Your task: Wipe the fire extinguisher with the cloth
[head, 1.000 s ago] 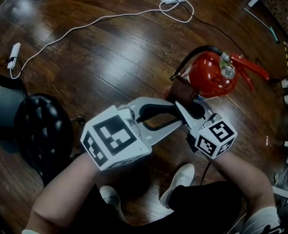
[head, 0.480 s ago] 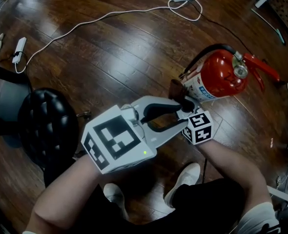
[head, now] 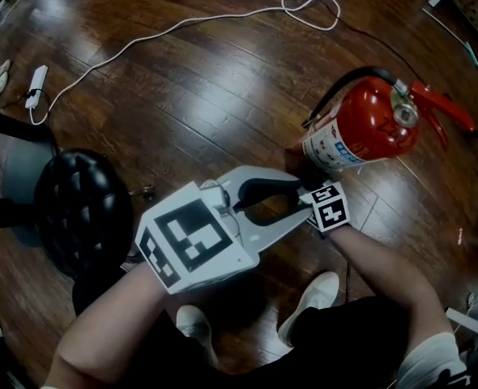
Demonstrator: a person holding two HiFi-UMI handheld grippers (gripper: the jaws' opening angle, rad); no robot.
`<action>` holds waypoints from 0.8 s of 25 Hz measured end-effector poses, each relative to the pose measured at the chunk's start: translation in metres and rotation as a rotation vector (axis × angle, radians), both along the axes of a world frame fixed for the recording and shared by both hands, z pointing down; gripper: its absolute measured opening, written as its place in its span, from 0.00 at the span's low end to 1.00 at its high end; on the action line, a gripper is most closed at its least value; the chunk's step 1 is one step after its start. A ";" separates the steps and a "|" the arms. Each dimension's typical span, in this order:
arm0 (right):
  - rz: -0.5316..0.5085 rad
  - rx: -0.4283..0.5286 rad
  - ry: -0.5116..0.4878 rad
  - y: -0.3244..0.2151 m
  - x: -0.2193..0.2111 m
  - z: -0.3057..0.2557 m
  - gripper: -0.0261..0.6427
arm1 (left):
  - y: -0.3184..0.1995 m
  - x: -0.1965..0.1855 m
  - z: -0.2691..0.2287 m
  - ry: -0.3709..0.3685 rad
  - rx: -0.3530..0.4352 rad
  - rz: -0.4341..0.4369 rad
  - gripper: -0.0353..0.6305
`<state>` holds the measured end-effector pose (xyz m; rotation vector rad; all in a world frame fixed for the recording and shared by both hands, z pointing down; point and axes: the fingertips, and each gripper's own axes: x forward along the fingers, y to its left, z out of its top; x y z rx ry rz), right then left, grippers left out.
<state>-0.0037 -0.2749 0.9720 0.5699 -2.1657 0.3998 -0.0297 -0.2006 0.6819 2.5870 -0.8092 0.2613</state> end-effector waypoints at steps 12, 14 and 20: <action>-0.104 -0.099 0.081 0.013 0.028 0.000 0.12 | -0.011 0.007 0.004 -0.010 0.003 0.000 0.23; -0.125 -0.079 0.078 0.017 0.033 -0.010 0.12 | -0.012 0.008 0.003 -0.039 0.023 0.008 0.23; -0.197 -0.017 0.003 0.043 0.044 -0.075 0.12 | -0.032 0.008 -0.014 -0.131 0.103 -0.025 0.23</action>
